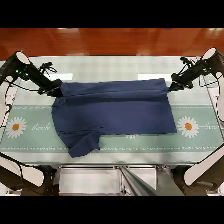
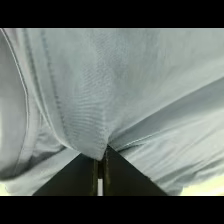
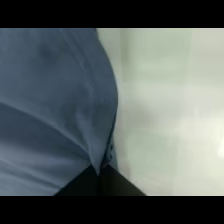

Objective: Fold the shirts.

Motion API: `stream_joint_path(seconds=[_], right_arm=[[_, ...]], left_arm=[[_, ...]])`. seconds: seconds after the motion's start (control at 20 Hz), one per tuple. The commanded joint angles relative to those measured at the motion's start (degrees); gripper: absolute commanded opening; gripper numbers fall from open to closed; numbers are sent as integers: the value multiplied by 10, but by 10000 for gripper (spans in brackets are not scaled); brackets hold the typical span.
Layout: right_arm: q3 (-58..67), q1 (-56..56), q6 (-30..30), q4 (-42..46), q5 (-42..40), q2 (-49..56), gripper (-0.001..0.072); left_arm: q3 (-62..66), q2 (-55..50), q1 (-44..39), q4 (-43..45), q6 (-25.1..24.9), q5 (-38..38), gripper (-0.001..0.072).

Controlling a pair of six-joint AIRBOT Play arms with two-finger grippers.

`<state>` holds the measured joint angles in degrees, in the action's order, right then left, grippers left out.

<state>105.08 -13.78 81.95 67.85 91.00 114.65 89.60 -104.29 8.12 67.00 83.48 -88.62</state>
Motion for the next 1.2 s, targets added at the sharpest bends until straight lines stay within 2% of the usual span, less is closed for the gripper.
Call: stream_joint_path(seconds=[0.0, 0.05, 0.15, 0.25, 0.35, 0.45, 0.5, 0.6, 0.7, 0.8, 1.15], right_arm=[[-3, -1, 22, 1, 22, -6, 424], [-3, -3, 26, 5, 25, -15, 414], [-6, -18, 37, 29, 24, -50, 414], [-65, -48, 42, 49, 3, -115, 414], [-208, -88, 36, 46, -69, -212, 414], [-393, -123, 27, 24, -180, -327, 414], [-491, -137, 2, -15, -244, -387, 414], [-637, -154, -45, -111, -308, -472, 414], [-720, -152, -95, -172, -314, -513, 414], [-754, -146, -105, -184, -309, -524, 414], [-759, -146, -114, -199, -284, -523, 413]], left_arm=[[-2, 2, 2, 17, 35, -51, 475], [-2, 8, 2, 29, 47, -60, 509], [-5, 41, 4, 66, 64, -55, 510], [-58, 110, 22, 85, 75, -9, 510], [-177, 200, 67, 62, 81, 55, 509], [-326, 289, 135, -12, 65, 103, 509], [-399, 331, 168, -58, 44, 121, 509], [-532, 403, 226, -119, 23, 141, 509], [-613, 438, 256, -115, 16, 145, 510], [-638, 438, 260, -115, 14, 145, 510], [-659, 420, 145, -105, 12, 161, 510]])
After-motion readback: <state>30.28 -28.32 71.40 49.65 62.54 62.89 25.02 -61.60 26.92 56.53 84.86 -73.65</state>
